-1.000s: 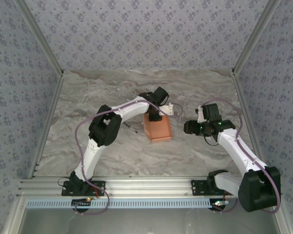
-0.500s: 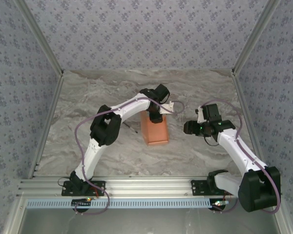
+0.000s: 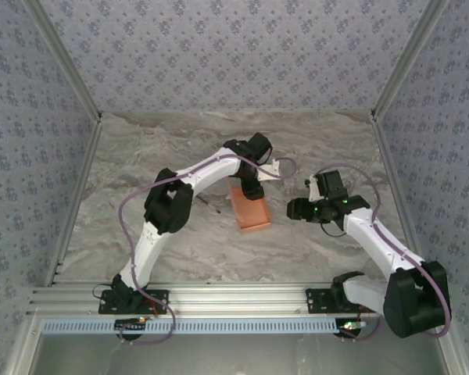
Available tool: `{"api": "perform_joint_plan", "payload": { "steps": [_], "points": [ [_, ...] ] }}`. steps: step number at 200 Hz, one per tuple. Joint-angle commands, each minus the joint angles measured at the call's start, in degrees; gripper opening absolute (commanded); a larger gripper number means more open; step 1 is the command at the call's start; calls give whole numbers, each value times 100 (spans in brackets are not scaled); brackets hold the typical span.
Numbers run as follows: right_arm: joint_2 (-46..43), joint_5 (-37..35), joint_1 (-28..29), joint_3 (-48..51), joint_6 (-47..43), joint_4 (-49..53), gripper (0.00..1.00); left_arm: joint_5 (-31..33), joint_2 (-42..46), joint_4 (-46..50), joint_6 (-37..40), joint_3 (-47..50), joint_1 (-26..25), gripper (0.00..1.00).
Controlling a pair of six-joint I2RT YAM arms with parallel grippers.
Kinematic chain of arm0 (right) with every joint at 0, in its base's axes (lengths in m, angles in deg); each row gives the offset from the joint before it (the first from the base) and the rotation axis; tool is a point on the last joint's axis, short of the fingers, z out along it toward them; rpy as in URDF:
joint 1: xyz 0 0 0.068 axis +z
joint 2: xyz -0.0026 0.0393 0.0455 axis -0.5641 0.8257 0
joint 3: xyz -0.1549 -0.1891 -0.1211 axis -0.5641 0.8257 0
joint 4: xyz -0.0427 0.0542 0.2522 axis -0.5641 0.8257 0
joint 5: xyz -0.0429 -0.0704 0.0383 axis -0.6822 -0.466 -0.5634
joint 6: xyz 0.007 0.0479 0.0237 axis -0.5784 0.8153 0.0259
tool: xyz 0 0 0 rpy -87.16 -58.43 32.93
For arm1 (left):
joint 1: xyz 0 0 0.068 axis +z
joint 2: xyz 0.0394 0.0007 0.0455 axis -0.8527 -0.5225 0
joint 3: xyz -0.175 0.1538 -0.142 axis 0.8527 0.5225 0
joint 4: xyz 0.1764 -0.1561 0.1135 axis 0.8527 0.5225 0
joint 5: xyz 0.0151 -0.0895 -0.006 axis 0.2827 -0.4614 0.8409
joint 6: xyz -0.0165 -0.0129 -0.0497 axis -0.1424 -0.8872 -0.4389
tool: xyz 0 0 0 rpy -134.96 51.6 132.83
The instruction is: Fold the paper box
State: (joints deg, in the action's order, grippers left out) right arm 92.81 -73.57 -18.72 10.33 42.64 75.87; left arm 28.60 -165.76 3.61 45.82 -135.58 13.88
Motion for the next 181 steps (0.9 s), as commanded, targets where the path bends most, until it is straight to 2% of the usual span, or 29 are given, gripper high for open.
{"api": "perform_joint_plan", "payload": {
  "steps": [1, 58, 110, 181],
  "points": [
    [162, 206, 154, 72, 189, -255, 64, -518, 381, 75, -281, -339, 49, 65],
    [247, 54, 370, 213, 348, -567, 63, -1220, 746, -143, -887, -611, 230, 65],
    [518, 245, 520, 350, 525, -1033, 62, -1318, 1392, -760, -1938, -465, 468, 65],
    [745, 51, 730, 224, 458, -923, 62, -1486, 862, -523, -2148, -540, 518, 62]
  ]
}}
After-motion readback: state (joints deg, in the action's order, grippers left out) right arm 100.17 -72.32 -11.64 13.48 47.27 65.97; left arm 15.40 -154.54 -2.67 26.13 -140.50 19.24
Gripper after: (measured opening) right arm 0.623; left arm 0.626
